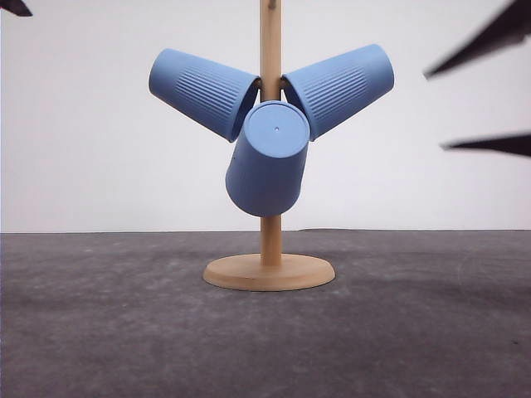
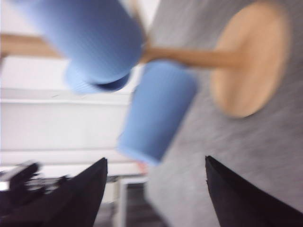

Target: Place three cups

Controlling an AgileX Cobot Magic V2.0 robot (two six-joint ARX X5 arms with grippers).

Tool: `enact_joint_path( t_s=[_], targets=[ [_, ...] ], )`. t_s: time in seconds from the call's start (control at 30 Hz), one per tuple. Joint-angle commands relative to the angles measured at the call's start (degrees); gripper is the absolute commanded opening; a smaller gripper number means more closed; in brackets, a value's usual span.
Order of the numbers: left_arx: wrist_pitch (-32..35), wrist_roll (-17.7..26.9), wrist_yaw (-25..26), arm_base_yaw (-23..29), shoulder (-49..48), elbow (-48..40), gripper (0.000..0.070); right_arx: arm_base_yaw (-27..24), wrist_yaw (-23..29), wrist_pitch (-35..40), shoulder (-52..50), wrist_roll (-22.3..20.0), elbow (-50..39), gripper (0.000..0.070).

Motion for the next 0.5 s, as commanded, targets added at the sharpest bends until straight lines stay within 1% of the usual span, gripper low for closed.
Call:
enact_joint_path(
  t_s=[0.0,0.07,0.13,0.23,0.3,0.33,0.4,0.47],
  targets=[
    [0.9,-0.7,-2.1,0.2,0.4,1.3,0.0441,-1.6,1.3,-1.7,0.4,-13.0,1.1,0.0405],
    [2.0,-1.7,-5.0,0.8,0.4,1.3,0.0441,-3.3,4.7,-5.2,0.4,-20.1,2.6,0.0403],
    [3.1,-2.3,-6.9,1.6,0.4,1.3,0.0441,-4.7,9.1,-9.9,0.4,-28.9,4.9,0.0400],
    [4.5,-2.8,-7.8,2.9,0.4,1.3,0.0441,-5.9,16.8,-17.5,0.4,-43.3,9.3,0.0399],
    [5.4,-2.8,-8.1,3.8,0.4,1.3,0.0441,-6.2,22.1,-21.7,0.4,-52.2,12.1,0.0398],
    [5.7,-2.7,-8.4,4.2,0.4,1.3,0.0441,-6.2,24.5,-23.4,0.4,-56.0,13.5,0.0398],
    [6.5,-2.7,-9.6,5.2,0.4,1.3,0.0441,-6.2,29.1,-26.8,0.4,-61.3,16.1,0.0381],
    [7.4,-2.7,-11.5,6.2,0.4,1.3,0.0441,-6.2,32.1,-29.7,0.2,-64.4,18.4,0.0334]
  ],
)
